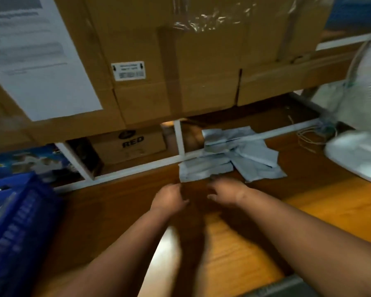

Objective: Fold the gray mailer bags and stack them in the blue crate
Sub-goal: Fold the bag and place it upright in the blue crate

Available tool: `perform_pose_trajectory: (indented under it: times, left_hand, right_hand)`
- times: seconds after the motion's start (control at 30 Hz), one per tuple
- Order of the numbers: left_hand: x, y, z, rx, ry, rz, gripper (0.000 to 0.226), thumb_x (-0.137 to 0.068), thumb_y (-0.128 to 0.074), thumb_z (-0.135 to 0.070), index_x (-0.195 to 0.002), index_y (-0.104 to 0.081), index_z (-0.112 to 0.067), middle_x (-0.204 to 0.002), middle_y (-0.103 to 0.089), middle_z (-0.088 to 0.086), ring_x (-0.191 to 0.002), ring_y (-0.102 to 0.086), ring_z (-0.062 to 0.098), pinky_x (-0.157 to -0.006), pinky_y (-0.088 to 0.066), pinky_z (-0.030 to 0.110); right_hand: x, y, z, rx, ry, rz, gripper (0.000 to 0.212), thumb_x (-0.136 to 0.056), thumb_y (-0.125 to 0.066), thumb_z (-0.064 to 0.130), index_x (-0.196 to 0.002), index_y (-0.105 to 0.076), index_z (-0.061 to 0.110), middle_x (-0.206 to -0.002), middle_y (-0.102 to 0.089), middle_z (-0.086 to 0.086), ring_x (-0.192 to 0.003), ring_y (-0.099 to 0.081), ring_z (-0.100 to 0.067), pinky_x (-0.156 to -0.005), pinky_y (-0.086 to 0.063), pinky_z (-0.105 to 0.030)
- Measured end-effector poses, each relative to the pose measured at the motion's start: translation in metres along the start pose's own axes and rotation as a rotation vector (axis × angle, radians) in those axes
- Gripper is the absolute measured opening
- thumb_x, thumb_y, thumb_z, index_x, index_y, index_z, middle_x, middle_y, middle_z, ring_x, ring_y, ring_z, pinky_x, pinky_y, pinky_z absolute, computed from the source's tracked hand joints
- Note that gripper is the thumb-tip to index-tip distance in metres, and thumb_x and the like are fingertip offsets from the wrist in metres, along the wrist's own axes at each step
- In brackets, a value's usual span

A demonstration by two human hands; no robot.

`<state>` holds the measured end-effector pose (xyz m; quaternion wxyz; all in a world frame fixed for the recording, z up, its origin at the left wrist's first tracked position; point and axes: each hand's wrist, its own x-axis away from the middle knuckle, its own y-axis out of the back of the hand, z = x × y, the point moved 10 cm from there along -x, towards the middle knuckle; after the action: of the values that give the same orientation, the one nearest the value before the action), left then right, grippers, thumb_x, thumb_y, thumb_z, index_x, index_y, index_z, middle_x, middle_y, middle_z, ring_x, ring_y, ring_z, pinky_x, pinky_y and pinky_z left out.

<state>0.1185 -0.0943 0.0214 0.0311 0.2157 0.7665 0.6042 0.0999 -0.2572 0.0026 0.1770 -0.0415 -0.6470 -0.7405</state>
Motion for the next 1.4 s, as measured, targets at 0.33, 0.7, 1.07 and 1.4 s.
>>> perform_pose_trajectory:
  times: [0.33, 0.7, 1.07, 1.4]
  left_hand:
    - [-0.099, -0.051, -0.041, -0.169, -0.013, 0.140, 0.054, -0.098, -0.069, -0.046, -0.148, -0.056, -0.032, -0.172, -0.027, 0.007, -0.154, -0.033, 0.030, -0.122, -0.038, 0.046]
    - [-0.152, -0.082, -0.015, -0.402, 0.025, 0.225, 0.066, -0.099, -0.058, -0.062, -0.158, -0.045, -0.035, -0.178, 0.014, -0.002, -0.163, 0.011, 0.032, -0.127, -0.004, 0.068]
    - [-0.055, -0.079, 0.067, -0.075, 0.088, 0.024, 0.066, -0.100, -0.028, -0.063, -0.164, -0.019, -0.051, -0.177, 0.007, -0.015, -0.164, 0.005, 0.028, -0.131, -0.007, 0.059]
    - [0.097, -0.083, 0.152, -0.295, -0.015, -0.016, 0.046, -0.103, -0.041, -0.048, -0.144, -0.058, -0.033, -0.179, -0.001, -0.001, -0.163, -0.009, 0.036, -0.124, -0.017, 0.072]
  right_hand:
    - [-0.009, -0.018, -0.106, -0.034, -0.070, 0.012, 0.055, -0.108, -0.052, 0.046, -0.158, -0.040, 0.029, -0.168, -0.027, -0.008, -0.152, -0.034, -0.035, -0.120, -0.036, -0.050]
    - [-0.064, -0.017, -0.093, -0.165, 0.068, -0.127, 0.049, -0.100, -0.063, 0.050, -0.147, -0.055, 0.035, -0.161, -0.037, -0.001, -0.146, -0.040, -0.030, -0.117, -0.040, -0.049]
    - [-0.064, -0.019, -0.020, -0.081, 0.176, -0.225, 0.051, -0.102, -0.061, 0.041, -0.151, -0.048, 0.035, -0.171, -0.025, -0.002, -0.157, -0.024, -0.032, -0.126, -0.026, -0.051]
    - [-0.081, -0.082, 0.119, -0.012, 0.345, 0.004, 0.082, -0.090, -0.036, 0.084, -0.159, -0.031, 0.040, -0.163, -0.035, 0.000, -0.150, -0.030, -0.031, -0.127, -0.021, -0.055]
